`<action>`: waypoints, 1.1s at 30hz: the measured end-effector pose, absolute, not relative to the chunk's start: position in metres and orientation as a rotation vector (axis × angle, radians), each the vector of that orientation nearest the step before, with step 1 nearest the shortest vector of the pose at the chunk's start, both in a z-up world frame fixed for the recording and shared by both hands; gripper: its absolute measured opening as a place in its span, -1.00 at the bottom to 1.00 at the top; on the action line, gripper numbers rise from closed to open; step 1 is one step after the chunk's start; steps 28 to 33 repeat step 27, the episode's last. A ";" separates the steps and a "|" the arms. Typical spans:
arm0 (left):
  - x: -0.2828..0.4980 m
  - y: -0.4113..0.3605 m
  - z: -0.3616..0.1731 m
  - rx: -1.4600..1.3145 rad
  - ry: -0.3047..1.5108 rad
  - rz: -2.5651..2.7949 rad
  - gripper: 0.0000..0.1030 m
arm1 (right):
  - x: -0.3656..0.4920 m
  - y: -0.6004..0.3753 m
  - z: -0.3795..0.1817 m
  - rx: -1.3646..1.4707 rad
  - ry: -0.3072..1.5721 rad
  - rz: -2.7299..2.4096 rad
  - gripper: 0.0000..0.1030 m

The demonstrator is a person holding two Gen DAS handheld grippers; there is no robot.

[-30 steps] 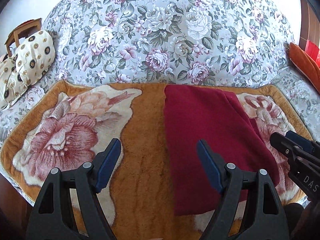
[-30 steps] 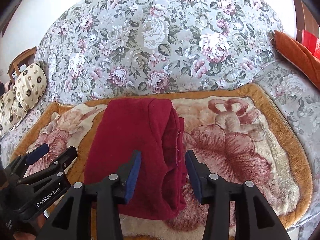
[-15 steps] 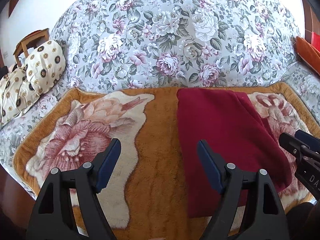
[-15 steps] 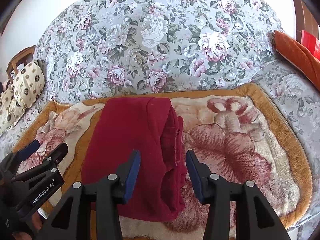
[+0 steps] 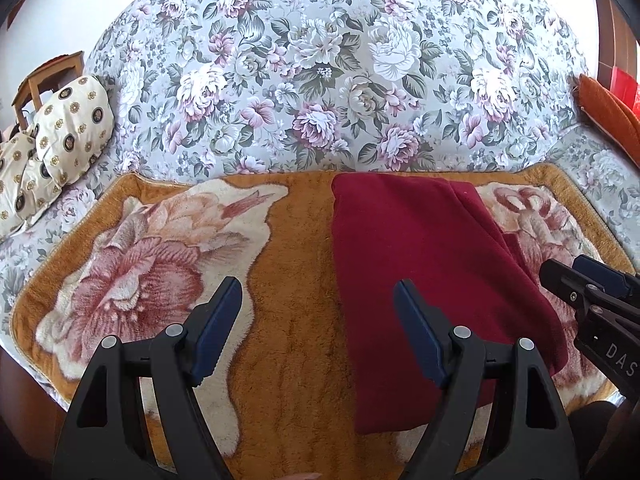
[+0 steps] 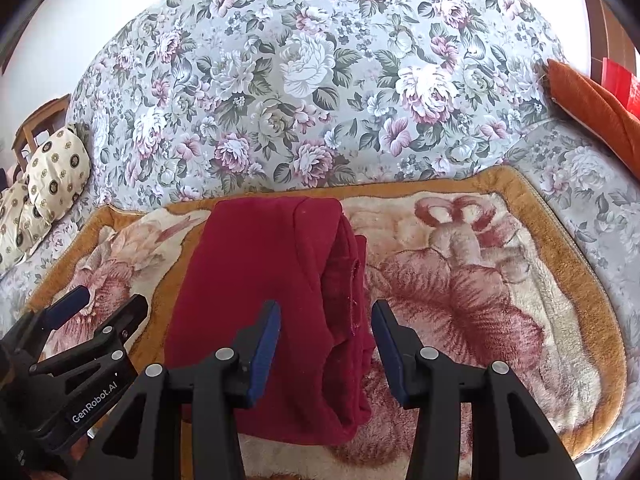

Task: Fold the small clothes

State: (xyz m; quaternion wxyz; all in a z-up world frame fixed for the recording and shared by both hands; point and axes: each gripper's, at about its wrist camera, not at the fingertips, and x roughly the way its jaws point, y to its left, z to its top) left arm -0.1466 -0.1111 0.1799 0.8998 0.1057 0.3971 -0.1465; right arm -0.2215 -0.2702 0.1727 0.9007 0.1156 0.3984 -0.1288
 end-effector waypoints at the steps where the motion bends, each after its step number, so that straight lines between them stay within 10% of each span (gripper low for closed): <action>1: -0.147 -0.112 0.180 0.218 0.823 -0.305 0.53 | -0.221 -0.270 0.173 0.238 0.826 -0.267 -0.12; 33: -0.148 -0.116 0.181 0.198 0.796 -0.323 0.53 | -0.216 -0.268 0.166 0.257 0.842 -0.257 -0.11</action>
